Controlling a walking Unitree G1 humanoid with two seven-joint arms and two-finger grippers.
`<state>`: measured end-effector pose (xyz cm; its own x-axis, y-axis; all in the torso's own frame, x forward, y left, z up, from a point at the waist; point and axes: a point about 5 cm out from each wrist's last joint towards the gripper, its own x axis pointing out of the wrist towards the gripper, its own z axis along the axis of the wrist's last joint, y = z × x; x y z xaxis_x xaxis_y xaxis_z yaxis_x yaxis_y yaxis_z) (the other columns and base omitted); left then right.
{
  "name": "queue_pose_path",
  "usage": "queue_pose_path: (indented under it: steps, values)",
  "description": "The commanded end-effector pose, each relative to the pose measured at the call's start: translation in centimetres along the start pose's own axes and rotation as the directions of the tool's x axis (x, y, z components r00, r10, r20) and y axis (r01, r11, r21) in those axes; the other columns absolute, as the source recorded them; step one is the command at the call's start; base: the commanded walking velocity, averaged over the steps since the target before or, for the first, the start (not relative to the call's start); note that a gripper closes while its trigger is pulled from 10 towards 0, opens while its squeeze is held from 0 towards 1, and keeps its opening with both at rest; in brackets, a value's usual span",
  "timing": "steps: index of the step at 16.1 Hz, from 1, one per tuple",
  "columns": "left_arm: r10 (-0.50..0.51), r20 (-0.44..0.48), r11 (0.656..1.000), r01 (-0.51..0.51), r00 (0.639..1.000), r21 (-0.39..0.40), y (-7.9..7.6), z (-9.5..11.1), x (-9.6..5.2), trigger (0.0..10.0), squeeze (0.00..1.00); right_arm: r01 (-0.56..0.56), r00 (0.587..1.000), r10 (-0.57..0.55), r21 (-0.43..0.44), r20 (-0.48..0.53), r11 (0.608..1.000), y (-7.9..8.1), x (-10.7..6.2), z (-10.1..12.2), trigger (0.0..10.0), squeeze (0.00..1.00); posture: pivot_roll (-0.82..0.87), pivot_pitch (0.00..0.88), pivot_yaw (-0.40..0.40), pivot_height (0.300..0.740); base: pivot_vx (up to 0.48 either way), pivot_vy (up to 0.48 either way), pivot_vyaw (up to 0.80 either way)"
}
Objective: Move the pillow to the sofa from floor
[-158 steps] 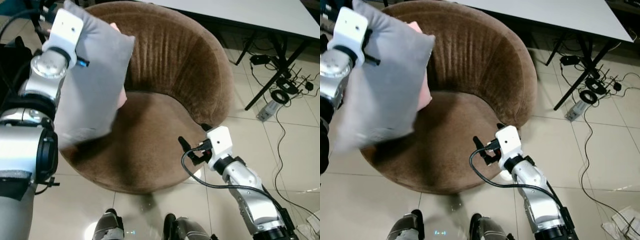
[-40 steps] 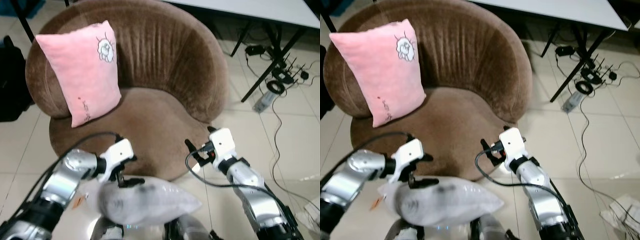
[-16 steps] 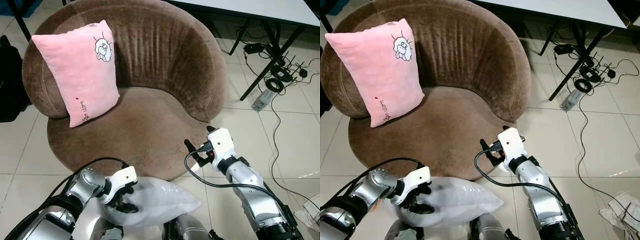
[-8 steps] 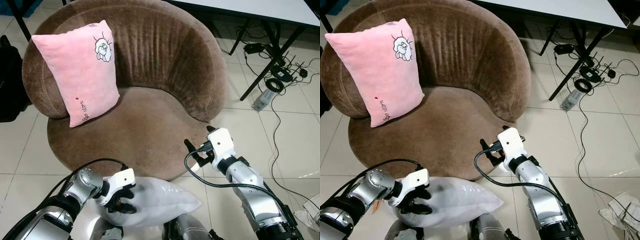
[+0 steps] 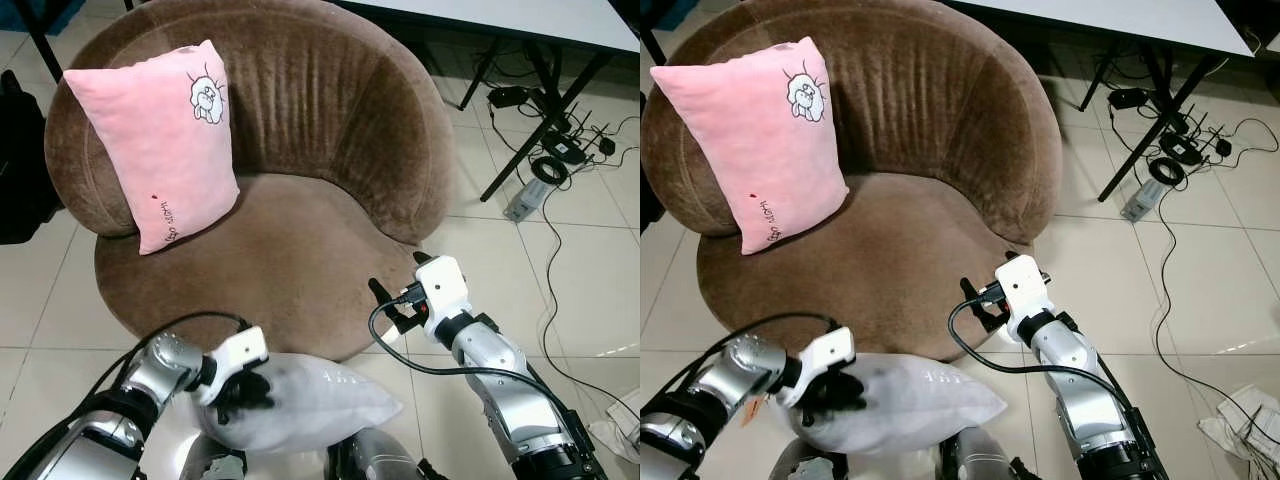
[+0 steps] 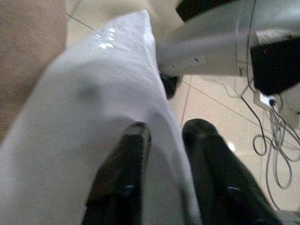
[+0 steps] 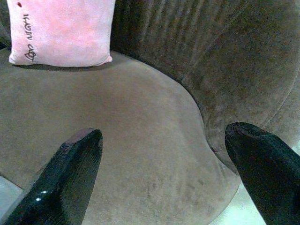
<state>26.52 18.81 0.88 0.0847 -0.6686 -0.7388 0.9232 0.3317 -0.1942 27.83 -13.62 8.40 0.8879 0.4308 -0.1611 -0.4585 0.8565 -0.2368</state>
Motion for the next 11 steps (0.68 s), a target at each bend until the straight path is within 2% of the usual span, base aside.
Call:
queue_pose_path:
  steps: [1,2,3,6,7,8,9,11]
  values:
    - [0.034,0.039,0.999,-0.035,0.999,0.010,0.6,0.9,-0.4,0.0,0.00,0.011,1.000,-0.011,-0.003,-0.022,1.000,-0.3,-0.3,-0.4,10.0,0.17,-0.12,0.236,-0.148,0.740,0.000,0.000,0.00]
    - [0.074,0.089,0.997,-0.076,0.993,0.014,1.2,1.9,-1.0,0.0,0.00,0.012,1.000,-0.013,-0.003,-0.023,1.000,-0.3,-0.3,-0.4,10.0,0.18,-0.12,0.237,-0.147,0.740,0.000,0.000,0.00]
    - [0.133,0.208,0.990,-0.139,0.969,0.015,2.4,4.2,-2.3,0.0,0.00,0.014,1.000,-0.014,-0.001,-0.024,1.000,-0.3,-0.4,-0.4,10.0,0.17,-0.12,0.239,-0.147,0.740,0.000,0.000,0.00]
    - [0.160,0.330,0.983,-0.179,0.930,0.027,3.1,6.7,-3.9,0.0,0.00,0.013,1.000,-0.013,0.001,-0.026,1.000,-0.2,-0.4,-0.5,10.0,0.17,-0.12,0.240,-0.146,0.740,0.000,0.000,0.00]
    - [0.175,0.328,0.977,-0.206,0.928,0.063,3.2,7.3,-4.1,0.0,0.00,0.011,1.000,-0.011,0.002,-0.026,1.000,-0.1,-0.3,-0.5,10.0,0.17,-0.12,0.241,-0.145,0.740,0.000,0.000,0.00]
    - [0.185,0.298,0.971,-0.220,0.936,0.088,3.2,7.2,-3.9,10.0,0.00,0.009,1.000,-0.009,0.002,-0.026,1.000,-0.1,-0.3,-0.5,10.0,0.18,-0.12,0.241,-0.145,0.740,0.000,0.000,0.00]
    - [0.209,0.263,0.965,-0.242,0.942,0.101,3.2,6.8,-3.6,10.0,1.00,0.008,1.000,-0.008,0.003,-0.025,1.000,0.0,-0.2,-0.5,10.0,0.18,-0.12,0.241,-0.145,0.740,0.000,0.000,0.00]
    - [0.203,0.256,0.965,-0.236,0.945,0.110,2.8,6.2,-3.1,10.0,1.00,0.007,1.000,-0.007,0.003,-0.024,1.000,0.0,-0.2,-0.5,10.0,0.17,-0.11,0.246,-0.143,0.740,0.000,0.000,0.00]
